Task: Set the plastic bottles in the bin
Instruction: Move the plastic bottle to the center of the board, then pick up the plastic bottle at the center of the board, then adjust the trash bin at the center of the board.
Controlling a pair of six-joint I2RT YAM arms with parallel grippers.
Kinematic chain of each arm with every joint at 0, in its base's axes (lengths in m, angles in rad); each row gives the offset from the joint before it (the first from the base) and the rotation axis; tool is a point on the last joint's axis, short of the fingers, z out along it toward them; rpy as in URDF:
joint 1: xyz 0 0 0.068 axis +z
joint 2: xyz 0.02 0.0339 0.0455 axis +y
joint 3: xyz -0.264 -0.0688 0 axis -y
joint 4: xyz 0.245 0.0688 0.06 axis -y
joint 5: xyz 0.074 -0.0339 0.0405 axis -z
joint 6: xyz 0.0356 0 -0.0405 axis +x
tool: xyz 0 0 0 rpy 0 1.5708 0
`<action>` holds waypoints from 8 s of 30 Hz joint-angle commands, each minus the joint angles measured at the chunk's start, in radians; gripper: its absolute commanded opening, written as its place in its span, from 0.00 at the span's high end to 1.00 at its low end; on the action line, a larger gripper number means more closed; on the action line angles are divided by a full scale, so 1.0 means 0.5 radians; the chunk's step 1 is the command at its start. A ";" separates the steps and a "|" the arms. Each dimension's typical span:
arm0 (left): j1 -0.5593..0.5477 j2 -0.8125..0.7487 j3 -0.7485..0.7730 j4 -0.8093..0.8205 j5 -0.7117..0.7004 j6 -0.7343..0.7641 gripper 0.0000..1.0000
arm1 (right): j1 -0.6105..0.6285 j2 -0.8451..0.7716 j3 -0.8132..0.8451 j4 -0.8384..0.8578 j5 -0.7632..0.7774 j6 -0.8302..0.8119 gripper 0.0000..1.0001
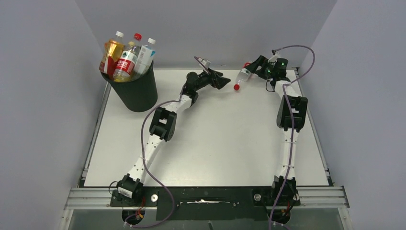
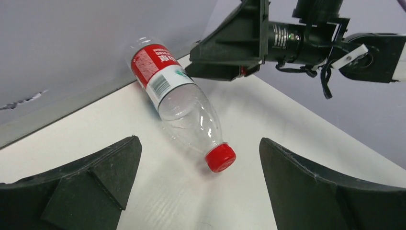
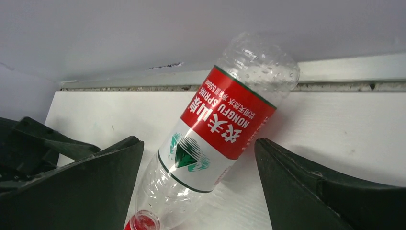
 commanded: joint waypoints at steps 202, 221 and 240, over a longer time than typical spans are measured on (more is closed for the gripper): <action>0.533 -4.181 -3.201 -1.935 -1.974 -0.018 0.14 | 1.222 -1.837 -0.814 0.299 0.815 -0.261 0.59; 1.677 -3.719 -2.620 -2.145 -1.387 -0.259 0.09 | 1.180 -2.188 -1.445 0.481 0.727 -0.203 0.58; 1.471 -3.672 -2.661 -1.847 -1.132 -0.470 0.54 | 1.021 -2.466 -1.890 0.452 0.542 -0.259 0.57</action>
